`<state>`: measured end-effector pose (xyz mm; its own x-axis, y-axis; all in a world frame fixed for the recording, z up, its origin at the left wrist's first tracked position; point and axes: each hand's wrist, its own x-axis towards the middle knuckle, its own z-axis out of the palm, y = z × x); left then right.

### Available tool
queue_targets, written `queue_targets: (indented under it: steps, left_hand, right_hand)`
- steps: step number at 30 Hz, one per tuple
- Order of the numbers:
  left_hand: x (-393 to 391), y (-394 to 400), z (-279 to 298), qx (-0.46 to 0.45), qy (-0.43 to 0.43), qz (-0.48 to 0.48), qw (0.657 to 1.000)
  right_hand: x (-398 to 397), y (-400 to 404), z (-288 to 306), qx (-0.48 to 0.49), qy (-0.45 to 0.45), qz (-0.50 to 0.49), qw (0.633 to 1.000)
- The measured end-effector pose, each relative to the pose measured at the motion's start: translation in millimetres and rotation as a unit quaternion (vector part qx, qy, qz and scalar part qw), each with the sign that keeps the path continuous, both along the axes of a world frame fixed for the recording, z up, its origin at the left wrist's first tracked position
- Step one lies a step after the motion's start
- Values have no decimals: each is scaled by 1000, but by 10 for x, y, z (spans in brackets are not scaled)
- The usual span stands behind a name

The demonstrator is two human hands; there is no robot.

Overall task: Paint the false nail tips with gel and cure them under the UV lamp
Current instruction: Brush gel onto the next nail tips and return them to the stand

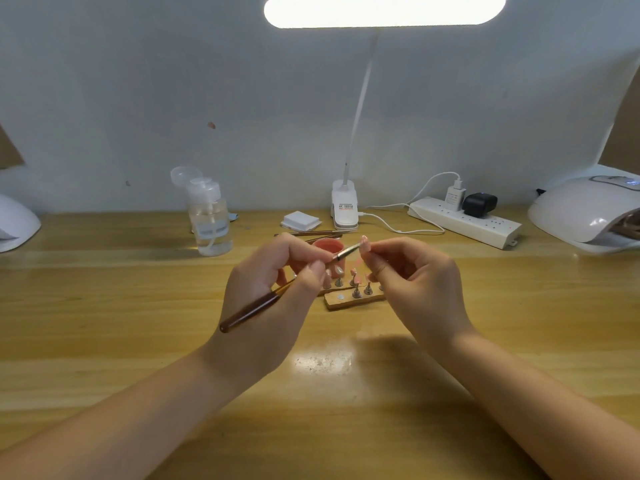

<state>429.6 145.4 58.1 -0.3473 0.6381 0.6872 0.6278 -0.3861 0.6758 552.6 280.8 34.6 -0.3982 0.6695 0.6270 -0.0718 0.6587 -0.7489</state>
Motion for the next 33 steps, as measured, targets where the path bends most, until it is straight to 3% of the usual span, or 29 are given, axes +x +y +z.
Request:
queue_targets:
  steps: [12,25,33]
  left_hand:
    - [-31,43,-37,4,-97,-47,994]
    - [3,40,-58,-8,-74,-20,997]
    - [1,21,-57,-2,-101,-75,992]
  right_hand:
    - [-17,-13,14,-66,7,32,997]
    - [-15,-46,61,-114,13,58,992]
    - [-14,-53,70,-137,20,68,988]
